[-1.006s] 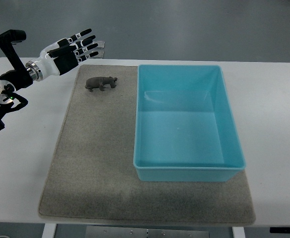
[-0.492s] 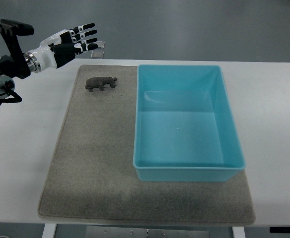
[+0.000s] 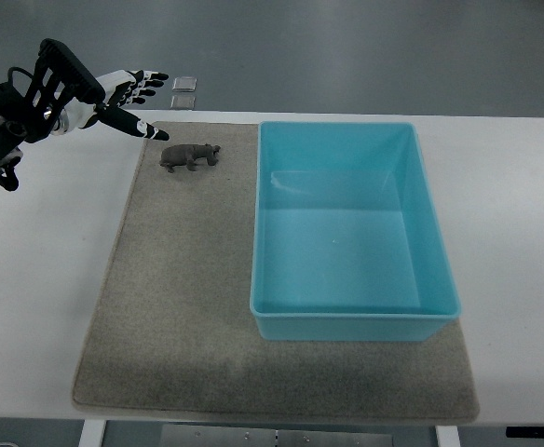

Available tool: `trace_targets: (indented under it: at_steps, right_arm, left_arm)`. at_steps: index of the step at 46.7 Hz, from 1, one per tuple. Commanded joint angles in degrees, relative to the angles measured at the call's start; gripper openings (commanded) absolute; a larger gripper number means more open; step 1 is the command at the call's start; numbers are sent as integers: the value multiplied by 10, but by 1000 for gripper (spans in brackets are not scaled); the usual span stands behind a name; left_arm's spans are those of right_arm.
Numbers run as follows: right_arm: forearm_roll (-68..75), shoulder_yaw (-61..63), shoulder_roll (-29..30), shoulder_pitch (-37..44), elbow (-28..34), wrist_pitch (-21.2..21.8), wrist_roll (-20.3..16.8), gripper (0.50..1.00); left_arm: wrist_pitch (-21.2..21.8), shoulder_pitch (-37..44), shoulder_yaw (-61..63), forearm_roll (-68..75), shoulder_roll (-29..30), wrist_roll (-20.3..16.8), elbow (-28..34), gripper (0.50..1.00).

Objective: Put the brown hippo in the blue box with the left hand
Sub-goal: 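Move the left hand down over the brown hippo, then close the left hand fingers around the brown hippo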

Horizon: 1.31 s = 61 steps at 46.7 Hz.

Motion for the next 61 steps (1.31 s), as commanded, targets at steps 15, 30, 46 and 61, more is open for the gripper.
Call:
trace_targets:
  at_steps: [15,30,46,61]
  right_arm:
    - [0,0,0,0,0,0,0,936]
    - [0,0,0,0,0,0,0,936]
    - [0,0,0,0,0,0,0,936]
    - [0,0,0,0,0,0,0,936]
  left_arm:
    - [14,-10,45,152,-8,-20,-23,996]
    - [54,-10,53,194,-49,-16,-1,992]
    - [87,-10,60,201,-69,-9,22,973]
    - [85,-10,62,204,-68,-8,21,746]
